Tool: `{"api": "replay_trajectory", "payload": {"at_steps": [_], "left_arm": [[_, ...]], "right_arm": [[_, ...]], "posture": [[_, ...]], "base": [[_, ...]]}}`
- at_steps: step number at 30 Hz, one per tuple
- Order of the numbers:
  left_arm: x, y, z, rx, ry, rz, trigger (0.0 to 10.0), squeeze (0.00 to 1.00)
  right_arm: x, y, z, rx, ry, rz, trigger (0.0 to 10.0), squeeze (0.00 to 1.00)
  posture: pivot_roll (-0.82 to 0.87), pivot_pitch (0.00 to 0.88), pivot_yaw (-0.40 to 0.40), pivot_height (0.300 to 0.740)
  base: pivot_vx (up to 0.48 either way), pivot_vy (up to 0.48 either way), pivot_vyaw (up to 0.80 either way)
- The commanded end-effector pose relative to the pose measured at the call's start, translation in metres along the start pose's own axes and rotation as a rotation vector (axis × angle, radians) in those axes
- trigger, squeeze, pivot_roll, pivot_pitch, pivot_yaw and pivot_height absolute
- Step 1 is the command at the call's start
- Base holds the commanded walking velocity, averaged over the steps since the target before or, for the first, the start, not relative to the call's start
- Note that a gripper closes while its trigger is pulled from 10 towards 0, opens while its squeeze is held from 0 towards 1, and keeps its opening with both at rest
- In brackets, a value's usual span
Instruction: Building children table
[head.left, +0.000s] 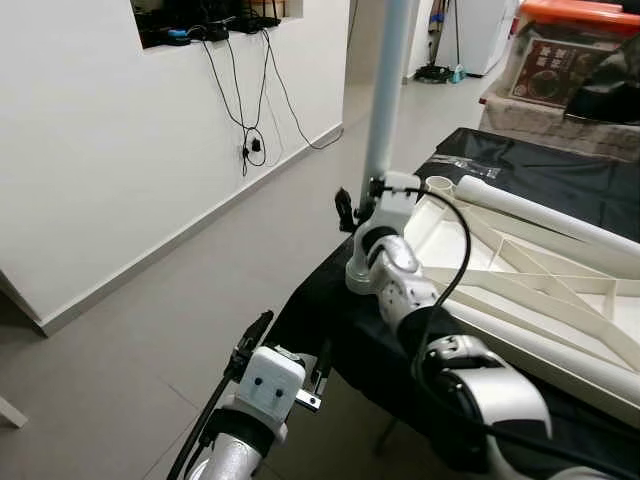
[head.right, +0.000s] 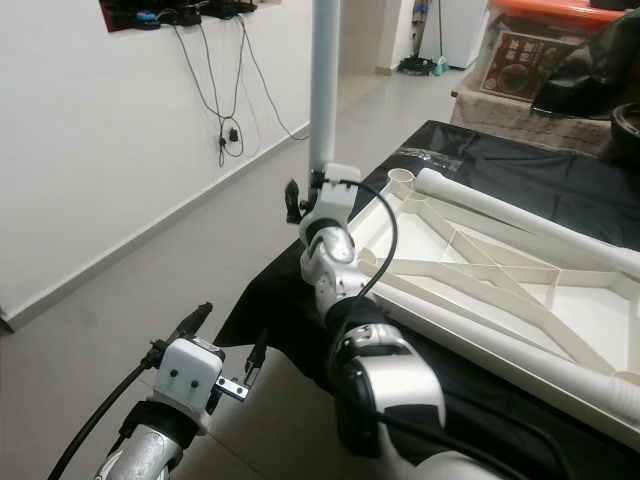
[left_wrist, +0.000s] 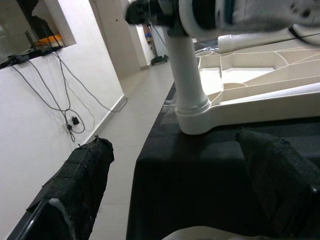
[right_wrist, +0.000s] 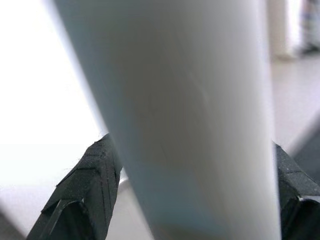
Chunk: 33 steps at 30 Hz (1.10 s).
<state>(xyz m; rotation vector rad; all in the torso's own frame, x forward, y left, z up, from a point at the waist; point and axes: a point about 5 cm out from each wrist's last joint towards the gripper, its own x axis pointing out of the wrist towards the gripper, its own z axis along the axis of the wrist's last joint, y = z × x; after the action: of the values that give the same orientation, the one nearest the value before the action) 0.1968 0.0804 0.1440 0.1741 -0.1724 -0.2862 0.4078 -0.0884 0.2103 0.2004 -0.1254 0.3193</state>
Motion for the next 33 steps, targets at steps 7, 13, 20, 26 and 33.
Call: {"api": "replay_trajectory", "payload": {"at_steps": [7, 13, 20, 26, 33], "left_arm": [[0.0, 0.001, -0.001, 0.003, 0.012, -0.009, 10.0, 0.0], [-0.002, 0.0, -0.002, 0.0, 0.018, -0.004, 10.0, 0.0], [-0.002, 0.0, -0.003, -0.001, 0.02, -0.001, 10.0, 0.0], [-0.002, 0.0, -0.003, -0.001, 0.021, 0.0, 10.0, 0.0], [-0.001, -0.001, -0.004, -0.001, 0.02, -0.003, 10.0, 0.0]], "right_arm": [[-0.004, 0.042, -0.012, -0.054, 0.196, 0.635, 10.0, 0.0], [-0.01, 0.057, -0.013, -0.002, 0.257, 0.884, 10.0, 0.0], [-0.013, 0.067, -0.014, 0.027, 0.248, 0.983, 0.0, 0.0], [-0.007, 0.062, -0.018, 0.013, 0.213, 0.767, 0.0, 0.0], [0.001, 0.021, -0.024, -0.012, 0.21, 0.174, 0.0, 0.0]], "posture": [[0.08, 0.026, -0.012, 0.74], [0.08, 0.032, -0.015, 0.74], [0.09, 0.029, -0.019, 0.74], [0.08, 0.022, -0.021, 0.74], [0.08, 0.015, -0.018, 0.74]], "base": [[0.0, 0.0, 0.0], [0.0, 0.0, 0.0], [0.0, 0.0, 0.0], [0.0, 0.0, 0.0], [0.0, 0.0, 0.0]]}}
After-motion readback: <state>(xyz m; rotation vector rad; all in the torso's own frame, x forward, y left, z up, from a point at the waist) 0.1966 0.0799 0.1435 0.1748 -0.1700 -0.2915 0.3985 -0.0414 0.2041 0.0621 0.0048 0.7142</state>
